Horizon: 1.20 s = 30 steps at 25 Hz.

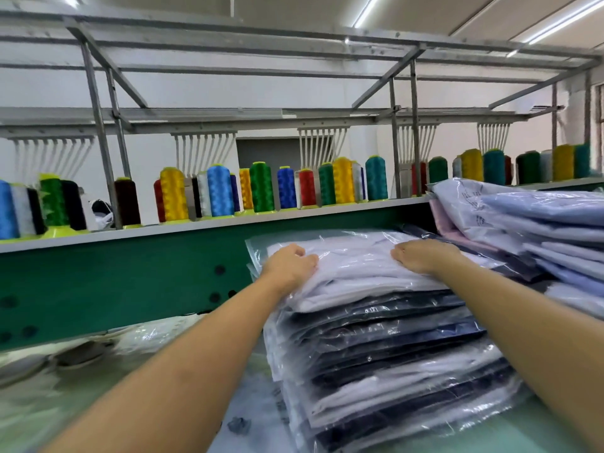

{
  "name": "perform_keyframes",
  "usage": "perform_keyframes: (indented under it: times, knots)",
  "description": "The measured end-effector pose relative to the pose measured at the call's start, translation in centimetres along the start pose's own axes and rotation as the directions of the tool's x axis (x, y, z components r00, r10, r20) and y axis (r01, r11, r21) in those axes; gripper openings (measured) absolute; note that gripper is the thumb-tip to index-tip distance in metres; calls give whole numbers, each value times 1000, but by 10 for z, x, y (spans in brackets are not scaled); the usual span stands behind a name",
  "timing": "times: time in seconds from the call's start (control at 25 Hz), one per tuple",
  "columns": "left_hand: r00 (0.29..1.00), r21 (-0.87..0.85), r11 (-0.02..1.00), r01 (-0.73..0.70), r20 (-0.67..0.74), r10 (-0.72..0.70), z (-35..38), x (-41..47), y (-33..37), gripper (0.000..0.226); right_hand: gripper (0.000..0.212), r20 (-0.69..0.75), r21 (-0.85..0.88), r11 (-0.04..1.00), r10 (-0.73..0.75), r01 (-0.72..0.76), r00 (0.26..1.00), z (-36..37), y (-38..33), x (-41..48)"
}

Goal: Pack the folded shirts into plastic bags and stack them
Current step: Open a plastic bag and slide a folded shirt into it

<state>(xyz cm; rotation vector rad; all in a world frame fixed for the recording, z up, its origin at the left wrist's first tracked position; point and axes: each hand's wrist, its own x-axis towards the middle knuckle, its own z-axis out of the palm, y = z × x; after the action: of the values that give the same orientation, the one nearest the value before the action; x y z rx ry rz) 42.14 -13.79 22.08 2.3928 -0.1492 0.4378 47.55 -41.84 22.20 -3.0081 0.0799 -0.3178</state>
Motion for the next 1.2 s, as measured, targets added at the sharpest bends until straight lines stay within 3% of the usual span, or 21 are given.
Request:
perform_keyframes:
  times: [0.08, 0.16, 0.28, 0.48, 0.64, 0.92, 1.2]
  knots:
    - [999, -157, 987, 15, -40, -22, -12, -10, -4, 39, 40, -210, 8, 999, 41, -40, 977, -3, -8, -14]
    - [997, -196, 981, -8, -77, -7, -27, -22, -7, 30, 28, -342, 146, 988, 88, -40, 935, -5, -18, -31]
    - [989, -218, 975, -45, -147, 13, -53, -49, -4, 16, 26, -338, 322, 946, 76, 39, 938, -9, -42, -61]
    - [988, -284, 958, -19, -150, -24, -92, -110, 4, 20, 12, -430, 502, 811, -67, 300, 900, -13, -105, -124]
    - [983, -268, 963, -27, -183, -23, -120, -163, 4, 22, 31, -509, 579, 651, -181, 490, 842, -27, -168, -180]
    - [973, -145, 989, 16, -227, -49, -137, -249, -25, 28, 49, -454, 706, 421, -348, 569, 820, -13, -249, -284]
    - [986, -205, 976, 72, -131, -100, -121, -327, -85, 31, 52, -328, 873, 209, -415, 440, 848, 54, -273, -357]
